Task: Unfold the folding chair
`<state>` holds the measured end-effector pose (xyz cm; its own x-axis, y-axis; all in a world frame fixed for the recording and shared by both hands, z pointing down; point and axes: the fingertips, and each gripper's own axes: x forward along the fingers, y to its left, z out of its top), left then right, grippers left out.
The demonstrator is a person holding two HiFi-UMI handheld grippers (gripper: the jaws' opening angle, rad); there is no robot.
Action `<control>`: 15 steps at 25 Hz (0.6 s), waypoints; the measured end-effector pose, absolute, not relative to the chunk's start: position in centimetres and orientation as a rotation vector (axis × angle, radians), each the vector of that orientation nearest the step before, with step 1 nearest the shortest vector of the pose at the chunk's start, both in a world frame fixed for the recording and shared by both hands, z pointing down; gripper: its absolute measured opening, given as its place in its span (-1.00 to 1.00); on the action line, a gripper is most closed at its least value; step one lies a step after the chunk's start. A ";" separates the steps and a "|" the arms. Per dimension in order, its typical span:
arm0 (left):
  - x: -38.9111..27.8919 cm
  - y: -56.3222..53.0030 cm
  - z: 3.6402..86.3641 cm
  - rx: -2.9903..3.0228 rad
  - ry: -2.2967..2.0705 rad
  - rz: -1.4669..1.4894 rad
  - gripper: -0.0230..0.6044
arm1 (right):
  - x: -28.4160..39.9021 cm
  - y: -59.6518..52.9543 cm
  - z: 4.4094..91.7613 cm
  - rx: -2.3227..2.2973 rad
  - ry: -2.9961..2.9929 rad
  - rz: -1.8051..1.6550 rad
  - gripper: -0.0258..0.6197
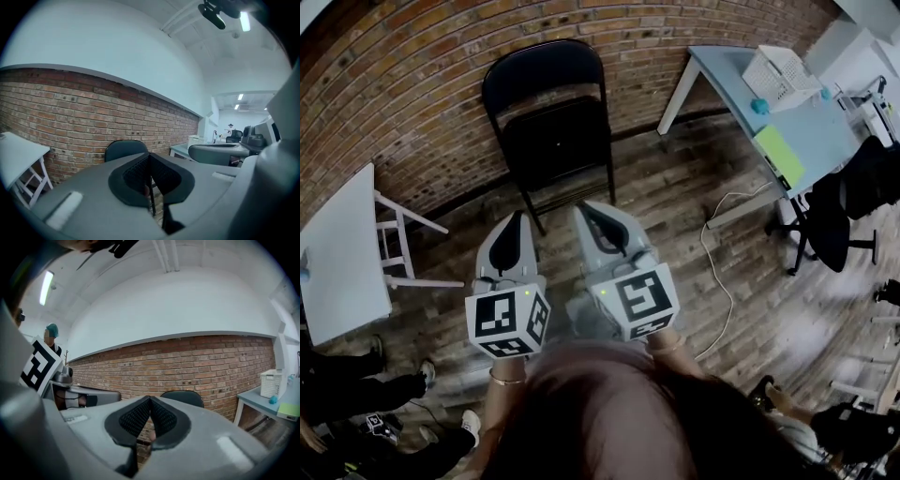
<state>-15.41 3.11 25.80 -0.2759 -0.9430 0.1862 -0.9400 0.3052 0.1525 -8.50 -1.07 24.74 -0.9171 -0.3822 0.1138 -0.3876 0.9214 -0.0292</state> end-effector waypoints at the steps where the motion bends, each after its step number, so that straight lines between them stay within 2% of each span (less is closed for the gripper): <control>1: -16.0 2.3 25.8 1.713 -2.338 -0.019 -0.93 | -9.1 -1.8 24.7 0.589 -2.977 0.076 -0.91; 15: -22.0 -3.3 26.4 1.604 -2.398 -0.034 -0.93 | -14.7 -8.3 25.3 0.505 -2.969 0.067 -0.91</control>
<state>-21.95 -3.25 26.38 -0.3589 -0.9121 0.1979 -0.9061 0.3914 0.1605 -14.65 -8.26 25.29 -0.9356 -0.3265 0.1347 -0.3322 0.9430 -0.0217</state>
